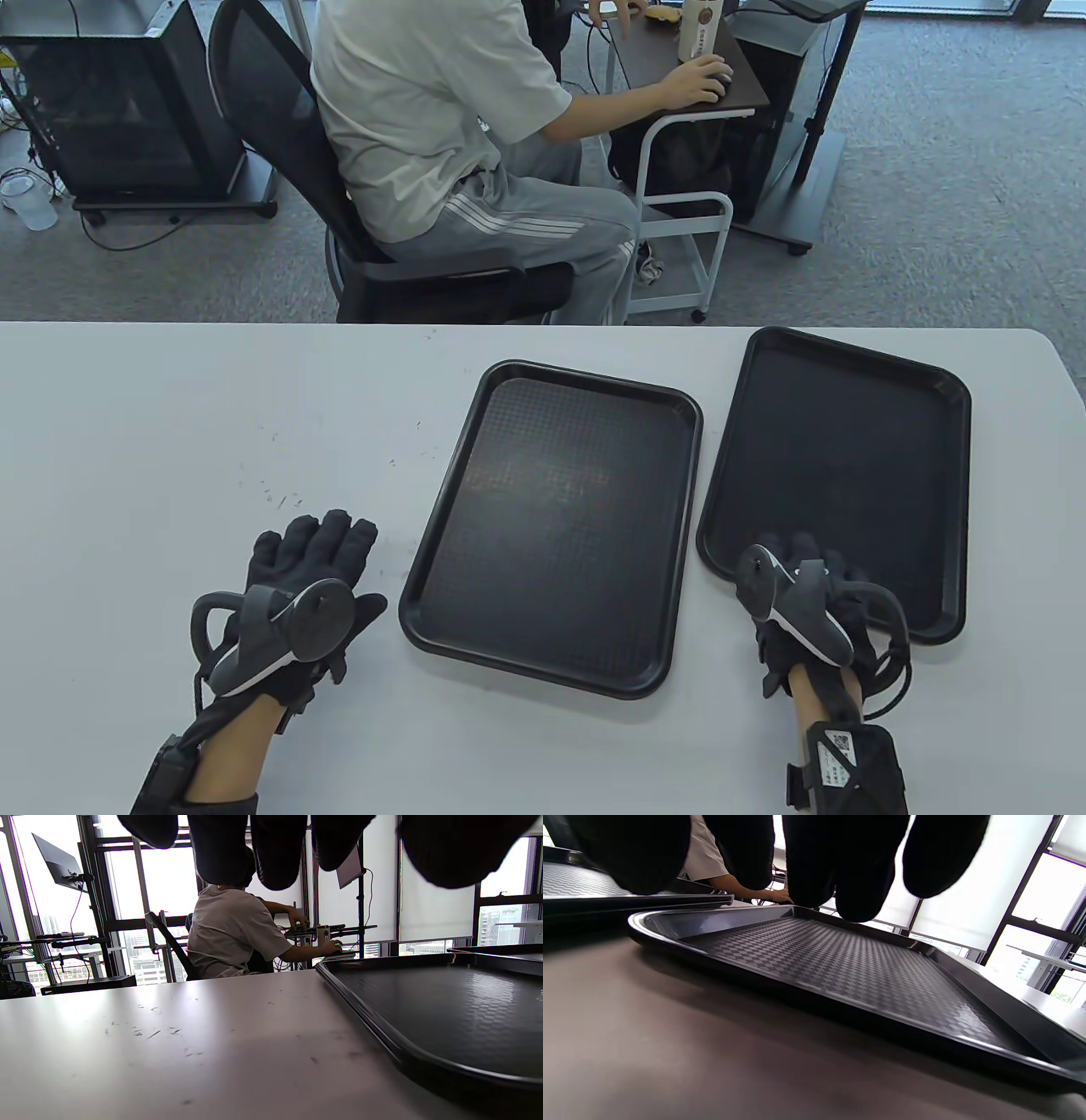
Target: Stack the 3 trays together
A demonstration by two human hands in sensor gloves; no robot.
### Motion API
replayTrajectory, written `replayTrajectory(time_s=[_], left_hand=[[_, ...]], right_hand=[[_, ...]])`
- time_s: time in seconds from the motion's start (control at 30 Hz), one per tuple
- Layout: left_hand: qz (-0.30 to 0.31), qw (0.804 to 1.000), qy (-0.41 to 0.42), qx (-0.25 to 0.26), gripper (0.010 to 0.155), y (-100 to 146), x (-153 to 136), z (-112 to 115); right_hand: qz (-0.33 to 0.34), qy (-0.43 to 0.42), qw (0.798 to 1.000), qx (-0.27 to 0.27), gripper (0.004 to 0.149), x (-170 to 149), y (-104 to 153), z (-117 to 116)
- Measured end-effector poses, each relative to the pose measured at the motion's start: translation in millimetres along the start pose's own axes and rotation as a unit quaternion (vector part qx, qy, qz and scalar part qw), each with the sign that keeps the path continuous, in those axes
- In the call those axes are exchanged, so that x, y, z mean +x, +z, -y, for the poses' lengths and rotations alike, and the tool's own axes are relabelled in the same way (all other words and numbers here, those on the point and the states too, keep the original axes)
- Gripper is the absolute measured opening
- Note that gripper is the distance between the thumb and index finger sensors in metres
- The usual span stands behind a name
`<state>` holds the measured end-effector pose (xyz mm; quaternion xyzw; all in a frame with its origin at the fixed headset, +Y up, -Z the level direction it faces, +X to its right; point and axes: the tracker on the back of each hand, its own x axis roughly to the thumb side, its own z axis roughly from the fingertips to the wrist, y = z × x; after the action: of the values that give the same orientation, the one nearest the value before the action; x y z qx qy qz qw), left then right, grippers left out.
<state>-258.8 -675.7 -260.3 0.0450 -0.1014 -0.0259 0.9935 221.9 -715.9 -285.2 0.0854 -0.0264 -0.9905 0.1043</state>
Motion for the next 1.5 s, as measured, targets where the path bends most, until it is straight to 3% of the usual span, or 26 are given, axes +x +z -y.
replayTrajectory(time_s=[0.17,0.43,0.87,1.07,1.17,1.37,1.5], left_hand=[[0.002,1.0,0.004,-0.007,0.081,0,1,0],[0.006,1.0,0.007,-0.014,0.08,0,1,1],[0.01,1.0,0.012,-0.023,0.079,-1,3,1],[0.009,1.0,0.017,-0.024,0.079,-1,1,2],[0.009,0.999,0.018,-0.025,0.079,-1,1,2],[0.01,0.999,0.019,-0.024,0.079,-1,1,2],[0.011,0.999,0.02,-0.024,0.079,-1,1,3]], right_hand=[[-0.014,0.018,0.999,0.041,0.064,-6,-5,-16],[-0.017,0.049,0.997,0.064,0.059,-7,-11,-36],[0.002,0.115,0.992,-0.041,0.045,2,-13,-31],[-0.012,0.118,0.979,-0.168,0.045,7,-5,-2],[-0.011,0.105,0.974,-0.2,0.048,9,-2,8],[-0.002,0.117,0.959,-0.259,0.039,15,6,29],[-0.021,0.097,0.94,-0.325,0.04,10,17,47]])
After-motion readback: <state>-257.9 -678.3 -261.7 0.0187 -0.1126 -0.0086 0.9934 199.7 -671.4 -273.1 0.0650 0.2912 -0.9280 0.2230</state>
